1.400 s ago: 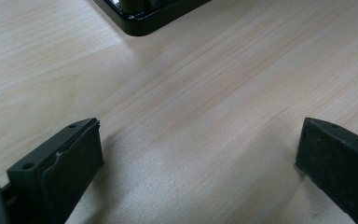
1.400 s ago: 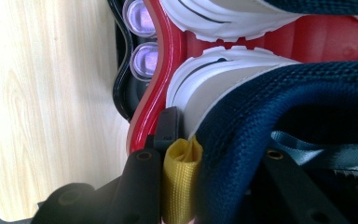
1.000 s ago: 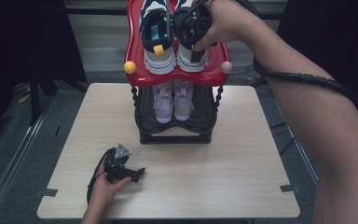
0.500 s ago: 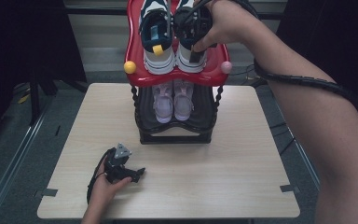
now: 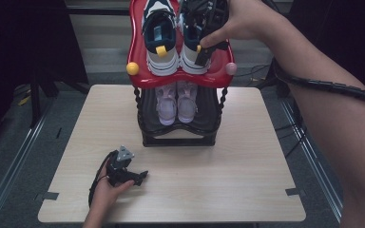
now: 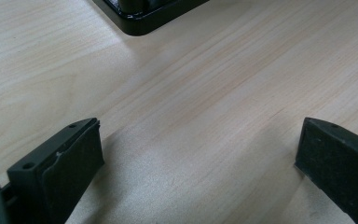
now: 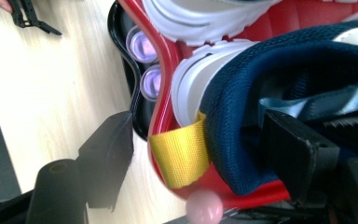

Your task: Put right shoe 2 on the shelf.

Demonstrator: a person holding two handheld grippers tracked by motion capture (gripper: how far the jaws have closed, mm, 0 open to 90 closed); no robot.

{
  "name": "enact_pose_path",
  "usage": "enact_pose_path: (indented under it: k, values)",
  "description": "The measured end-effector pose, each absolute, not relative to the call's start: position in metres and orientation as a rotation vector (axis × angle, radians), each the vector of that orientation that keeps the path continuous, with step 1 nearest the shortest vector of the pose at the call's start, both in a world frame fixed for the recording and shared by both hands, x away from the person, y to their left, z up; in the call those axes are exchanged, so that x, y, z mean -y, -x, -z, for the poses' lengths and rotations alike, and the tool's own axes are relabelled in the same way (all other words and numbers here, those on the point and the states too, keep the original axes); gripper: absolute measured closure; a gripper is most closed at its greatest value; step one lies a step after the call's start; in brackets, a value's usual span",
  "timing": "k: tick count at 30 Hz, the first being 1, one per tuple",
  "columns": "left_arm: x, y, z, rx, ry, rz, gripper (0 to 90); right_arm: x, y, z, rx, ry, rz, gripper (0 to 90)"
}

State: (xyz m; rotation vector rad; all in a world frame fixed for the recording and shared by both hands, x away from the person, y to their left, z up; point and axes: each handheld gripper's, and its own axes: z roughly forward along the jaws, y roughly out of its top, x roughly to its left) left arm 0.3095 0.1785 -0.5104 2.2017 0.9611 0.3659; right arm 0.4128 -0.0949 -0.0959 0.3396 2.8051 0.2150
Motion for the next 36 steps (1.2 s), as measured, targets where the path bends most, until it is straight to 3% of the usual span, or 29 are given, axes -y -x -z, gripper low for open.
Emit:
enact_pose_path:
  k: [10,22,36]
  values:
    - [-0.178,-0.310,0.511,-0.960,-2.199,-0.365,0.0,0.108,-0.405,0.086,-2.791,-0.412,-0.230,16.1]
    - [-0.178,-0.310,0.510,-0.962,-2.201,-0.366,0.0,0.138,-0.394,0.078,-2.827,-0.519,-0.189,17.3]
    - [-0.178,-0.309,0.510,-0.962,-2.201,-0.366,0.0,0.161,-0.374,0.098,-2.929,-0.560,-0.077,19.5]
